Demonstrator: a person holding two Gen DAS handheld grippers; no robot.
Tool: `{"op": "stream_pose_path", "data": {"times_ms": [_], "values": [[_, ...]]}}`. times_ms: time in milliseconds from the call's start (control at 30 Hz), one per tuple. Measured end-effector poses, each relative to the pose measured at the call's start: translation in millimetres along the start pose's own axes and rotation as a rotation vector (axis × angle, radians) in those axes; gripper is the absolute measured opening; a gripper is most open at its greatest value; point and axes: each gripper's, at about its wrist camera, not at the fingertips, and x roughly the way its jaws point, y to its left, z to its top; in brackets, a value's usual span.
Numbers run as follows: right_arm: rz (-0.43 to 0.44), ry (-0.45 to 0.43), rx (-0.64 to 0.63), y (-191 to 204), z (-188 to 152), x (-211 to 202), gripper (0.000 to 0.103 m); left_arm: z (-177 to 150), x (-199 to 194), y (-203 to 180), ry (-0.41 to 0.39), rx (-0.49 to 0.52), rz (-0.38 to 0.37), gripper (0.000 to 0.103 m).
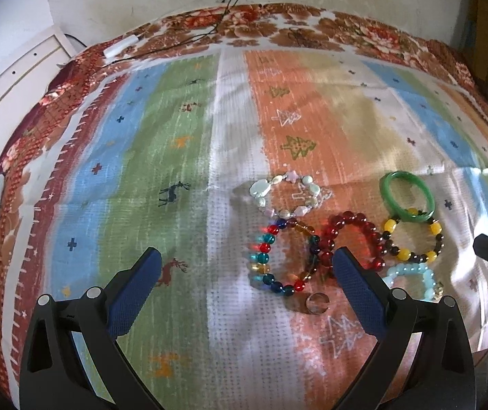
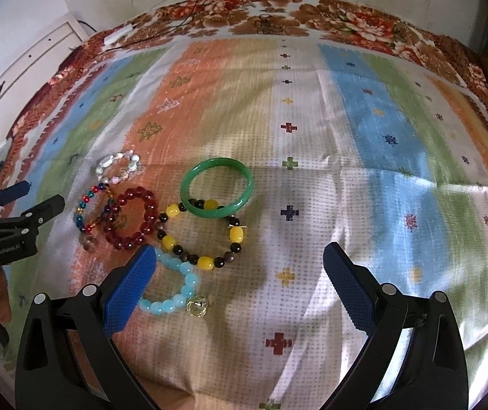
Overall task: Organize jewelry
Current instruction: 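Move both tools forward past the tin toward the bracelets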
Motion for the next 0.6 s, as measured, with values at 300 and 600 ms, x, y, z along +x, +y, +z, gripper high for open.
{"op": "stream_pose_path", "data": {"times_ms": [300, 600], "values": [[0.003, 0.069, 0.014, -3.4, 0.9, 26.5, 0.099, 0.1, 21.0, 3.4, 0.053, 0.012, 0.016, 0.097], [-0.048, 0.102, -0.027, 2.3, 2.5, 46.3, 0.099, -0.7, 33.9, 9.9, 0.101, -0.036, -0.028, 0.096]]}}
